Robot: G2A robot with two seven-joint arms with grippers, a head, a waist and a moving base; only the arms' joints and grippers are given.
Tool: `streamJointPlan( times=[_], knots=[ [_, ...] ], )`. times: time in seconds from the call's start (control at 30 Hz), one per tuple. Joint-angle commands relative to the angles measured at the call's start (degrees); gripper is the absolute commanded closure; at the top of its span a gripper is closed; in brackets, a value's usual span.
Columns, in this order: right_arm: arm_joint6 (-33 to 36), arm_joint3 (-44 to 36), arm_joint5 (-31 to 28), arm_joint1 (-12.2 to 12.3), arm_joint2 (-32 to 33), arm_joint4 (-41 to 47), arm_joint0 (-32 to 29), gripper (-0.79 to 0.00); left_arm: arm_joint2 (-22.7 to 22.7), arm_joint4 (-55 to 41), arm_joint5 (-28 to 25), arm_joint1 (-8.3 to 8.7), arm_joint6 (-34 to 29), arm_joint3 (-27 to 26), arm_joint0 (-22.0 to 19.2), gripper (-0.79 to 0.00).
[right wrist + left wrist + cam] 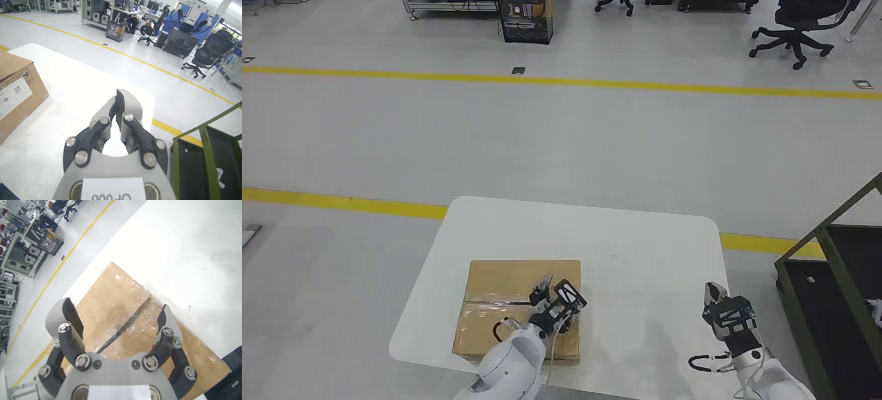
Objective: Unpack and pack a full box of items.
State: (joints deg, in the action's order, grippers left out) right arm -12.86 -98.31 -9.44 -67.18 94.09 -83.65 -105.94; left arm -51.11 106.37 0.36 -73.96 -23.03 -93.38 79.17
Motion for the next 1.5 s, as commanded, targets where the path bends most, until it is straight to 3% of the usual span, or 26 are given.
streamJointPlan(
  times=[0.0,0.13,0.27,0.37,0.57,0.7,0.9,1.07,1.17,1.23,1.47],
  knots=[
    [0.0,0.1,0.0,0.0,-0.1,-0.1,0.1,0.0,-0.4,0.7,0.3,0.02,0.0,0.1,0.2,-0.785],
    [0.0,0.1,0.1,-0.1,-0.5,-0.3,0.2,0.0,-1.2,1.1,1.0,0.01,0.3,0.1,0.7,-0.785],
    [0.1,0.2,0.1,-0.2,-0.7,-0.6,0.4,0.0,-2.3,0.9,1.3,0.03,0.7,-0.7,1.3,-0.714],
    [0.2,0.3,0.1,-0.2,-0.8,-0.6,0.5,0.0,-3.1,-0.4,0.9,0.02,0.4,-1.0,1.9,-0.563],
    [0.1,0.5,-0.1,-0.2,-0.8,-0.7,0.6,0.0,-3.7,-2.1,-0.8,-0.12,-0.7,-0.8,2.2,-0.428],
    [0.0,0.8,-0.3,-0.2,-0.6,-0.7,0.9,0.0,-3.5,-2.8,-1.4,-0.34,-1.4,-0.6,2.2,-0.425],
    [0.1,1.5,-0.5,-0.3,-0.5,-0.5,1.4,0.0,-3.0,-3.1,-2.0,-0.66,-2.0,-0.1,2.0,-0.493],
    [0.3,1.7,-0.3,-0.3,-0.6,-0.4,1.7,0.0,-3.0,-3.0,-2.0,-0.86,-2.1,0.4,1.7,-0.459],
    [0.5,1.5,-0.2,-0.4,-0.9,-0.4,1.8,0.0,-3.2,-3.0,-2.3,-0.92,-2.0,0.7,1.7,-0.314],
    [0.6,1.4,0.0,-0.4,-1.0,-0.4,1.8,0.0,-3.4,-2.8,-2.8,-0.9,-1.8,0.8,1.7,0.0],
    [0.9,1.0,0.4,-0.5,-1.5,-0.7,1.8,0.0,-5.0,-2.6,-3.5,-0.7,-1.4,0.7,2.4,0.0]
  ],
)
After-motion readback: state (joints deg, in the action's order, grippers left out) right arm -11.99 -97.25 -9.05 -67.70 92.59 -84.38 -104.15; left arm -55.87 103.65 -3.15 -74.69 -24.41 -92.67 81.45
